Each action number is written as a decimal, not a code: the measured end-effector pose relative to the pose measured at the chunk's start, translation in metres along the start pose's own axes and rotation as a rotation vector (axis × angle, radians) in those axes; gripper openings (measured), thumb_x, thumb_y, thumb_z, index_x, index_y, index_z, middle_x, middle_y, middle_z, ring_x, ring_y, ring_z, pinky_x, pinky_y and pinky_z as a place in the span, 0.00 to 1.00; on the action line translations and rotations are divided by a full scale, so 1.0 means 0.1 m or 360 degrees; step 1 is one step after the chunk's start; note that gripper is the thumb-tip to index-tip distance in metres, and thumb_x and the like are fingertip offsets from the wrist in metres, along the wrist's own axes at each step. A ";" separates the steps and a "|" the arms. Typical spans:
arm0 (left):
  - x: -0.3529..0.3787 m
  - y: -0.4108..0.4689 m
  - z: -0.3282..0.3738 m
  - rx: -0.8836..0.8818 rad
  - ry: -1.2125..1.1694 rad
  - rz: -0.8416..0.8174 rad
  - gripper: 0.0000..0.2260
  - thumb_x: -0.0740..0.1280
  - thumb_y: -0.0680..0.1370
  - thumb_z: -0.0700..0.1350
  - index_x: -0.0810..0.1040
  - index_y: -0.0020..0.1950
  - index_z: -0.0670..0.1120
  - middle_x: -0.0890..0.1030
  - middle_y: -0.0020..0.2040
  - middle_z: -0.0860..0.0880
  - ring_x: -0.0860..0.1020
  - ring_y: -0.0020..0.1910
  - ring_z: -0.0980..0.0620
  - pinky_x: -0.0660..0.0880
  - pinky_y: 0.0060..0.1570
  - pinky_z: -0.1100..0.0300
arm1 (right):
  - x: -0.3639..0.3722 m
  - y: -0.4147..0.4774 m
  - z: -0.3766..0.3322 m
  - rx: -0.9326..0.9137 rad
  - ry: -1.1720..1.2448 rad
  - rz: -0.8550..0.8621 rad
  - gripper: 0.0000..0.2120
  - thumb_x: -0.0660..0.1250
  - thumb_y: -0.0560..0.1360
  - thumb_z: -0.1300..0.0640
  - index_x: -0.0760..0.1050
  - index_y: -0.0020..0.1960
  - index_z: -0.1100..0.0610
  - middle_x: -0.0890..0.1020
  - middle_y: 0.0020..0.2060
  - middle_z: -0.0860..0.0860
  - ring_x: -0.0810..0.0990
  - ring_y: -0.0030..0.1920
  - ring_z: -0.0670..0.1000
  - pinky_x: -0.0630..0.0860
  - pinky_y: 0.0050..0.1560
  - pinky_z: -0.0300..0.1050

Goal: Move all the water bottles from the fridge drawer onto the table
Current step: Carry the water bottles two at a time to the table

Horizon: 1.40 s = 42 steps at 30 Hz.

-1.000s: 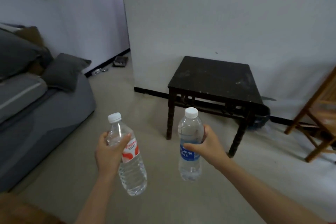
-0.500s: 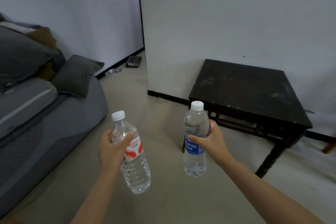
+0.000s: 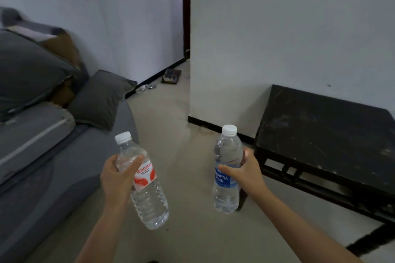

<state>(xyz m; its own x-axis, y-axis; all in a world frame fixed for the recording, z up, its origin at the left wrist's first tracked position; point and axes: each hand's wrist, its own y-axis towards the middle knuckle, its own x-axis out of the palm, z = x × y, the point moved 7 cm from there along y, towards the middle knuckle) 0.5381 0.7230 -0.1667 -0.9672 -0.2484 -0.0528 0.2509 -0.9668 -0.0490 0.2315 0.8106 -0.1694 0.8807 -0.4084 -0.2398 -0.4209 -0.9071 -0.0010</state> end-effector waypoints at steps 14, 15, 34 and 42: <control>0.57 2.66 0.21 0.0003 -0.0079 -0.0308 0.18 0.73 0.70 0.39 0.73 0.57 0.40 0.78 0.50 0.44 0.78 0.43 0.46 0.73 0.42 0.59 | 1.05 1.67 -0.33 0.0171 0.0041 0.0450 0.24 0.74 0.65 0.64 0.66 0.55 0.54 0.76 0.45 0.45 0.76 0.45 0.42 0.73 0.42 0.34; 0.68 2.79 0.17 -0.0024 -0.0087 -0.0342 0.19 0.73 0.70 0.40 0.73 0.58 0.39 0.78 0.50 0.43 0.78 0.43 0.45 0.74 0.41 0.58 | 1.06 1.77 -0.32 0.0185 0.0022 0.0468 0.24 0.74 0.65 0.64 0.66 0.54 0.53 0.76 0.46 0.45 0.76 0.45 0.42 0.73 0.43 0.35; 3.11 4.49 0.17 0.0052 0.0163 -0.0542 0.22 0.75 0.68 0.49 0.72 0.57 0.46 0.78 0.47 0.46 0.79 0.41 0.43 0.74 0.39 0.56 | 0.44 4.32 -0.03 0.0236 -0.0058 0.0459 0.25 0.75 0.65 0.65 0.65 0.53 0.51 0.75 0.47 0.45 0.76 0.45 0.41 0.74 0.35 0.30; 4.24 4.93 -0.15 -0.0074 0.0313 -0.0809 0.26 0.75 0.63 0.55 0.75 0.56 0.44 0.81 0.46 0.42 0.82 0.37 0.43 0.79 0.33 0.52 | 0.19 5.04 0.34 0.0400 -0.0139 0.0540 0.28 0.76 0.64 0.63 0.64 0.55 0.51 0.75 0.48 0.43 0.76 0.46 0.40 0.74 0.36 0.29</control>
<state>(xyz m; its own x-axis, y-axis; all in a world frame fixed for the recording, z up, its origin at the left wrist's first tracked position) 0.2519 0.1419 -0.2287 -0.9426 0.2699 -0.1964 -0.2406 -0.9572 -0.1608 0.0287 0.3490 -0.2075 0.6659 -0.6594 -0.3488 -0.7330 -0.6652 -0.1418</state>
